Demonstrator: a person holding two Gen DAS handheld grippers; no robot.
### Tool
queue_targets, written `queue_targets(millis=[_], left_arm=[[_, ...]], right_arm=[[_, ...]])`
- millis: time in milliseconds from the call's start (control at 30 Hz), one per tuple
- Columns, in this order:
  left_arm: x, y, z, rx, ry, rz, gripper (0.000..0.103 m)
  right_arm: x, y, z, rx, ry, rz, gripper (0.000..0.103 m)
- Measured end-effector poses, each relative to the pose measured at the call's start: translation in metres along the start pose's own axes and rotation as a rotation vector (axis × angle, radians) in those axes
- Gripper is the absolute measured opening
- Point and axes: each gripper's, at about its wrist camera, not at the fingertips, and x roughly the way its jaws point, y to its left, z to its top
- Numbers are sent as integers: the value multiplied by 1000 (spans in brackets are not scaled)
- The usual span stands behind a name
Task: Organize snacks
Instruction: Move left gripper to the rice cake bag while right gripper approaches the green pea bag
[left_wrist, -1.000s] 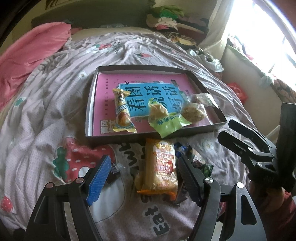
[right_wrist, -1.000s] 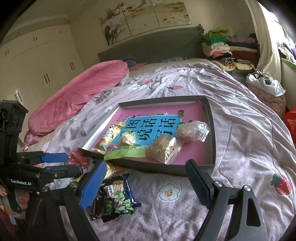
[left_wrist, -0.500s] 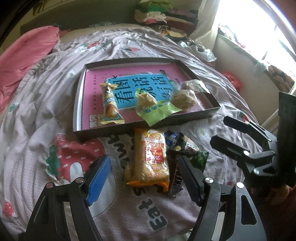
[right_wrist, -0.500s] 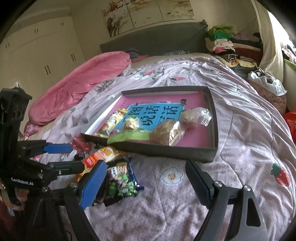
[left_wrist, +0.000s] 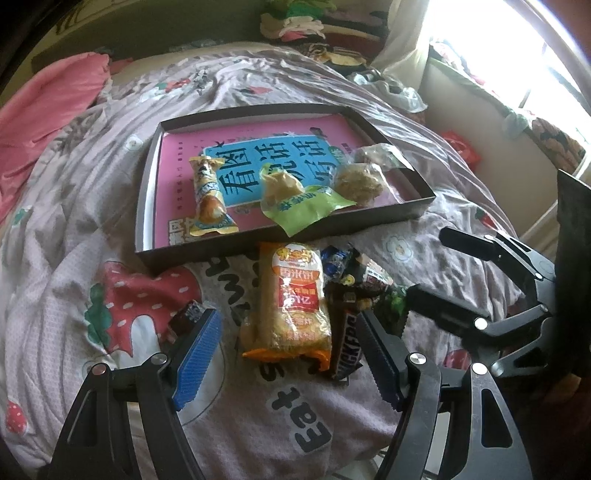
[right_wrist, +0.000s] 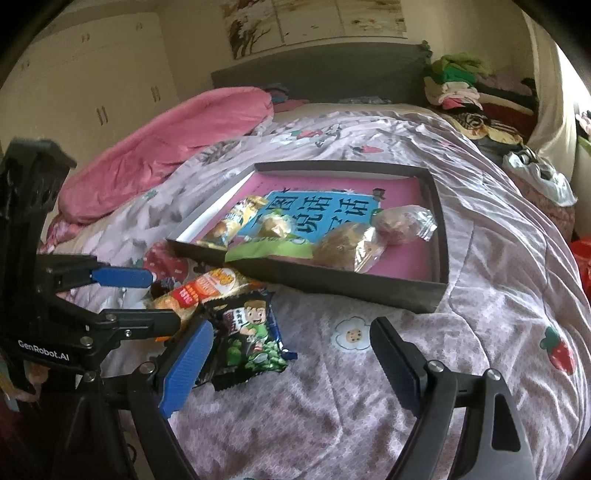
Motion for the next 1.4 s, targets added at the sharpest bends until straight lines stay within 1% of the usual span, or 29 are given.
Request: queue_targets(millis=[233,400,600,833,1067,1400], left_arm=[[4,-2,-2,9,7,5,76],[6,-2,-3,13,12,16,76],[9,1,-3,4,16,28,76],[11,11,-4,-19,19,36,76],[13,17,-3,-40,20,42,76],[24,19,-2,-47,31,54,76]], right_arm=[[11,6,-6,-41,49,-5,87],[14,10,-8,-70,56,-10,87],[23,18,-12,-119,82,-39,87],[28,17,-12,-120,87,-55,87],[32,12,-10,-115,76,-88,87],[45,10,-6,-109,67,-80,87]])
